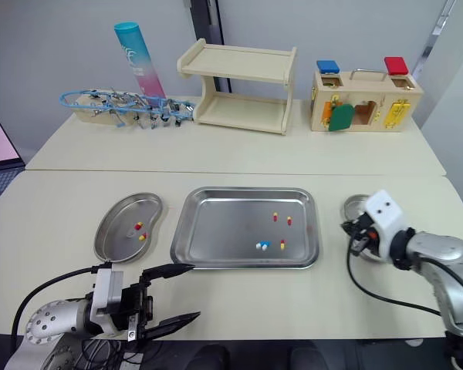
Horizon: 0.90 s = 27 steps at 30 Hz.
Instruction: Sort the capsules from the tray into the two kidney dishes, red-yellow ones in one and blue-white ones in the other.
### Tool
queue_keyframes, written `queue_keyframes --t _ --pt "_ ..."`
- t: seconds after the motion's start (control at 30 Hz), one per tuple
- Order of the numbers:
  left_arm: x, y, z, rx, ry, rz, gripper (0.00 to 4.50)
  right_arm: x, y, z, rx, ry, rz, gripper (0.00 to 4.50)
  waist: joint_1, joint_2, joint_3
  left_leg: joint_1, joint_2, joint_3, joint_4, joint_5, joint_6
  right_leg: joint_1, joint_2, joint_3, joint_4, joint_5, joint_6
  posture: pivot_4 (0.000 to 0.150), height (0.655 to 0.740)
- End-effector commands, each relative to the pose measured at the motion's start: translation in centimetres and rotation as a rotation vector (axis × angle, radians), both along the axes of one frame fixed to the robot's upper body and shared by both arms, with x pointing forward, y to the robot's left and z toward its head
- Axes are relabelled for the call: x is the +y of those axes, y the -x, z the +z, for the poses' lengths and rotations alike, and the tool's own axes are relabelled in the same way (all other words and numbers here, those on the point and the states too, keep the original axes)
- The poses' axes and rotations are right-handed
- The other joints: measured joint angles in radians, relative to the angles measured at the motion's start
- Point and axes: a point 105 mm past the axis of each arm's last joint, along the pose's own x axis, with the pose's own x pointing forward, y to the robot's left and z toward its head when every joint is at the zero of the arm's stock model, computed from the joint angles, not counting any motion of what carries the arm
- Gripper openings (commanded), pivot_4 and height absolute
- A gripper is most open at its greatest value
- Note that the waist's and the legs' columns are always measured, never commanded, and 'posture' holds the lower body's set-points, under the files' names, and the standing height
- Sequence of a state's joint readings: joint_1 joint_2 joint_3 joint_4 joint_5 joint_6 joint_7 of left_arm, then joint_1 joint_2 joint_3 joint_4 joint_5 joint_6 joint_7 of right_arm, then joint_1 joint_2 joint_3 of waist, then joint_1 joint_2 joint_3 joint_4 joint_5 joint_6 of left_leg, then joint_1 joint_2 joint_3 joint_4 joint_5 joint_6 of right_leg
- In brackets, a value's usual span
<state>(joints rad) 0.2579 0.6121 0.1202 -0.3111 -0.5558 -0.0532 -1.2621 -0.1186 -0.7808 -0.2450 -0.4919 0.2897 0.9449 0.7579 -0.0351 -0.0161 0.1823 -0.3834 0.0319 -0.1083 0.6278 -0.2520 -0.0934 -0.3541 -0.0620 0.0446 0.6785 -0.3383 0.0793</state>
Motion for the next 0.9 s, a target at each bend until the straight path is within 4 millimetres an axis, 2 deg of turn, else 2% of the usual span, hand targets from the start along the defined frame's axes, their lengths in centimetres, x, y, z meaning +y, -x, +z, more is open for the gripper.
queue_keyframes --t 0.03,0.2,0.27,0.33,0.7,0.83,0.9 --pt "-0.6 0.4 0.8 -0.035 0.022 -0.052 4.5 -1.5 -0.2 -0.2 -0.002 0.012 -0.057 0.03 0.0 0.0 0.0 0.0 0.0 0.0 0.0 0.0 0.0 0.0 0.0 0.0 0.0 0.0 0.0 0.15 0.74" --pt "-0.7 0.2 0.6 -0.038 0.018 -0.053 4.5 -2.6 -0.7 -0.9 0.01 0.003 -0.124 0.03 0.001 0.0 0.0 0.0 0.0 0.0 0.0 0.0 0.0 0.0 0.0 0.0 0.0 0.0 0.0 0.15 0.74" --pt "-0.7 0.1 0.7 -0.039 0.02 -0.051 4.5 -2.8 -0.8 -0.9 0.003 -0.007 -0.141 0.63 0.001 0.0 0.001 0.0 0.0 0.0 0.0 0.0 0.0 0.0 0.0 0.0 0.0 0.0 0.0 0.15 0.74" --pt "-0.8 0.0 0.7 -0.039 0.023 -0.049 4.5 -3.0 -1.1 -0.7 -0.012 -0.022 -0.163 1.04 0.001 0.0 0.001 0.0 0.0 0.0 0.0 0.0 0.0 0.0 0.0 0.0 0.0 0.0 0.0 0.15 0.74" --pt "-0.8 -0.4 0.9 -0.037 0.031 -0.031 4.5 -4.4 -1.3 1.3 -0.082 -0.029 -0.19 4.49 0.003 0.0 0.001 -0.001 0.0 0.0 0.0 0.0 0.0 0.0 0.0 0.0 0.0 0.0 0.0 0.15 0.74" --pt "-0.4 -1.0 1.1 -0.038 0.03 0.027 4.5 -3.9 -0.5 2.3 -0.163 0.003 -0.082 4.49 0.003 0.0 0.001 -0.001 0.0 0.0 0.0 0.0 0.0 0.0 0.0 0.0 0.0 0.0 0.0 0.15 0.74" --pt "0.5 -1.8 1.1 -0.027 0.001 0.118 4.5 -3.8 0.1 2.7 -0.208 0.001 -0.029 4.49 0.003 0.0 0.001 0.0 0.0 0.0 0.0 0.0 0.0 0.0 0.0 0.0 0.0 0.0 0.0 0.15 0.74"
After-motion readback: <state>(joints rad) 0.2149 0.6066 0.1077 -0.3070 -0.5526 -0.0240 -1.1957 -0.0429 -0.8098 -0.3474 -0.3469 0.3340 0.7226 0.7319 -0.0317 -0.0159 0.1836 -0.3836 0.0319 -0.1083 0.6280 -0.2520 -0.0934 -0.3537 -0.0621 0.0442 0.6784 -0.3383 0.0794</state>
